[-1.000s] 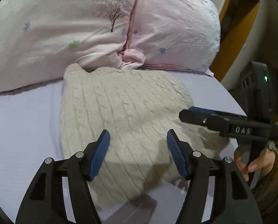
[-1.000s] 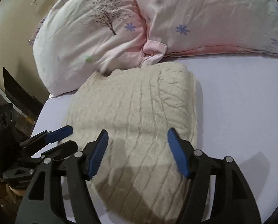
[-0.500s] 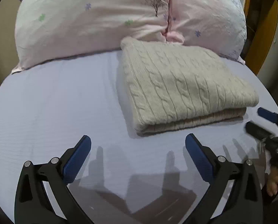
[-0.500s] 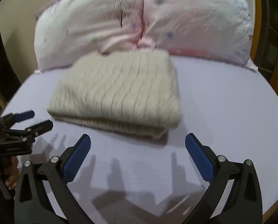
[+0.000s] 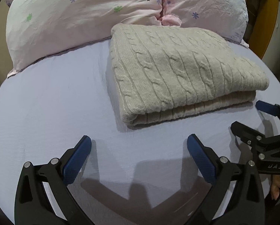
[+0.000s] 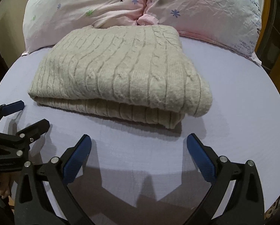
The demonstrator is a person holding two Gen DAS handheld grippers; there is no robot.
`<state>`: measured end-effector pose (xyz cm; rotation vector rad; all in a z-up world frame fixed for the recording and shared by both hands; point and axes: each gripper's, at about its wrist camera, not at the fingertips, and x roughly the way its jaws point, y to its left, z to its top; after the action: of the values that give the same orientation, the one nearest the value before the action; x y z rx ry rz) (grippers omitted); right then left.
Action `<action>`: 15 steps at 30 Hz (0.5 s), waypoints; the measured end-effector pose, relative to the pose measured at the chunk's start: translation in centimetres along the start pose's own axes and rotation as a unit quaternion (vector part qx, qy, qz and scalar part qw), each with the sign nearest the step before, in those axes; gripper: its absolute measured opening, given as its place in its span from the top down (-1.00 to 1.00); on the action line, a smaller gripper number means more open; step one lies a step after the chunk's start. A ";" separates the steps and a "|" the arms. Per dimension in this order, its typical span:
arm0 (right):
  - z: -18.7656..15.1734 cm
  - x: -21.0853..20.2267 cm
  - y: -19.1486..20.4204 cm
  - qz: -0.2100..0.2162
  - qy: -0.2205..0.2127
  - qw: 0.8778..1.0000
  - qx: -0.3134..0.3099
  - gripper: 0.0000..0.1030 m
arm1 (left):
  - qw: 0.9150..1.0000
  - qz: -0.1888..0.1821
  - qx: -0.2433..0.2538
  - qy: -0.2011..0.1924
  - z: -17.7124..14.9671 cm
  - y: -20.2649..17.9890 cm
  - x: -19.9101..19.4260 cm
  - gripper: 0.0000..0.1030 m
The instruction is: Fold small clothes
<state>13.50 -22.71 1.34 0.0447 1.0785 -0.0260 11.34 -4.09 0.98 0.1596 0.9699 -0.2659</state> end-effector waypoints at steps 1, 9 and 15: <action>0.0 0.0 0.0 0.000 0.000 1.000 0.000 -0.97 | 1.000 -0.001 -0.002 0.000 0.0 0.1 0.0 -0.97; 0.0 0.0 0.0 -0.001 0.000 1.000 0.000 -0.97 | 1.000 -0.001 -0.001 0.000 0.2 0.2 0.1 -0.97; 0.0 0.0 0.0 -0.002 0.000 1.000 0.000 -0.97 | 1.000 -0.001 -0.001 0.000 0.1 0.2 0.1 -0.97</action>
<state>13.52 -22.72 1.35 0.0423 1.0790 -0.0284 11.58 -3.93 0.97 0.1570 0.9704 -0.2672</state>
